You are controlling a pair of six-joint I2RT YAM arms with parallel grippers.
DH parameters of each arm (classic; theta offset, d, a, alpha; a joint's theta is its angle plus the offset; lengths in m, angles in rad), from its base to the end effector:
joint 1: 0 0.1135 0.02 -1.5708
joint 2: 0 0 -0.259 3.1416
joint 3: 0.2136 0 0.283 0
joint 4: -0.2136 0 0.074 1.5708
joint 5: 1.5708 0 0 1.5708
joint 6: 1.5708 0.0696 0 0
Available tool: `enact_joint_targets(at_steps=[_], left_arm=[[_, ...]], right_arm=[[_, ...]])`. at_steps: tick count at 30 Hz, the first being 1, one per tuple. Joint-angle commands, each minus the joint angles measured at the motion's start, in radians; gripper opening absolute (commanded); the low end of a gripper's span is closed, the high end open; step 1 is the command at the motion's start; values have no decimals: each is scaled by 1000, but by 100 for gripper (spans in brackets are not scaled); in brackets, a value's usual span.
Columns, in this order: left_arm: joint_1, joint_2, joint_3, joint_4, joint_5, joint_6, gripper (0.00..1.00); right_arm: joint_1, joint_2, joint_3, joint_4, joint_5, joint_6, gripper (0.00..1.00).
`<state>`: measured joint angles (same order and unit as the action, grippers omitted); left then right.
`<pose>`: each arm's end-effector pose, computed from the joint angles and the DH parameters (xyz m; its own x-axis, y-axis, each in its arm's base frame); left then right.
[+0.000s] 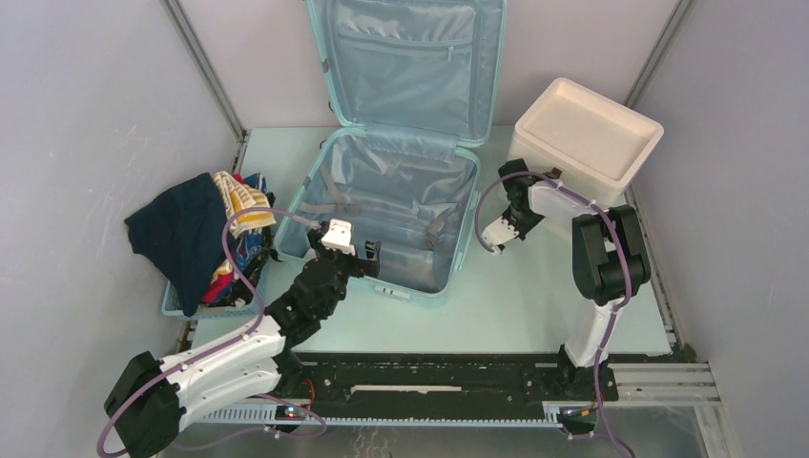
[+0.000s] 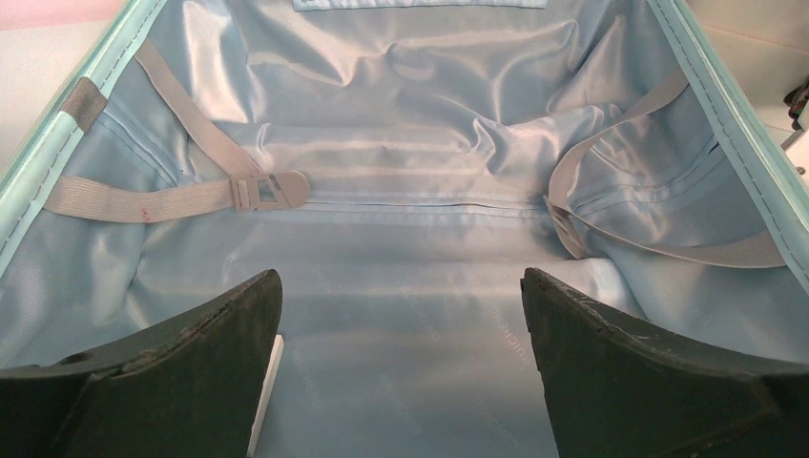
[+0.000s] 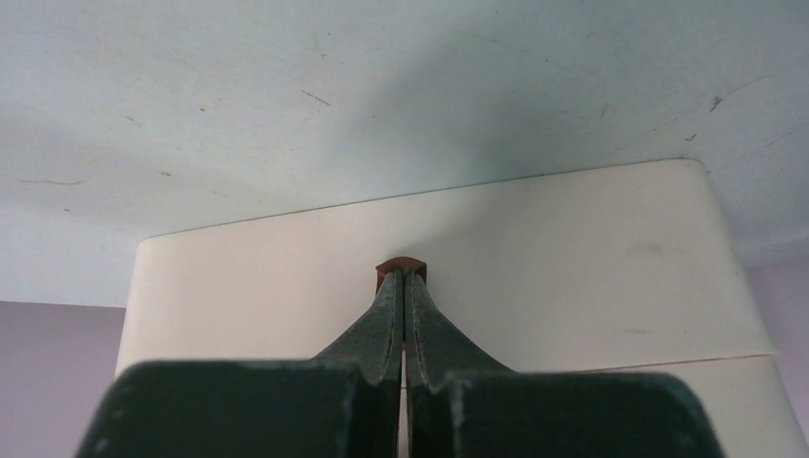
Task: Open, take out, and arrange the luggage
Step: Open the drawer in the storage box.
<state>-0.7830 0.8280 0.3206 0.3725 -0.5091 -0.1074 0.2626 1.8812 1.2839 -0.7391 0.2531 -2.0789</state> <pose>0.2006 -0.1518 0.2042 -0.1241 -0.0085 -0.9922 0.2618 0.9642 -0.0410 0.3854 0.0855 0.1167 0.6275 -0.7072 0.3258 -0.7257 -0.6828 -0.0844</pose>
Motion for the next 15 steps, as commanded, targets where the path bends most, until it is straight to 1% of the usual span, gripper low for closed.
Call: enact_joint_targets(at_steps=[1,9,13,14,15], left_arm=[[5,-20,-21,32,4,-12,100],[5,-30,-28,36,4,-13,100],[5,-39,-35,40,3,-15,100],[5,-41,-36,39,3,-14,100],[5,-41,-36,41,3,-14,100]], right_arm=[[47,-85,-15,-81,-14,43,0],[148,-163,-105,-123,-85,134,0],[192,-195,-150,-124,-122,205,0],[201,-203,-152,-122,-136,241,6],[209,-211,-152,-111,-154,292,17]])
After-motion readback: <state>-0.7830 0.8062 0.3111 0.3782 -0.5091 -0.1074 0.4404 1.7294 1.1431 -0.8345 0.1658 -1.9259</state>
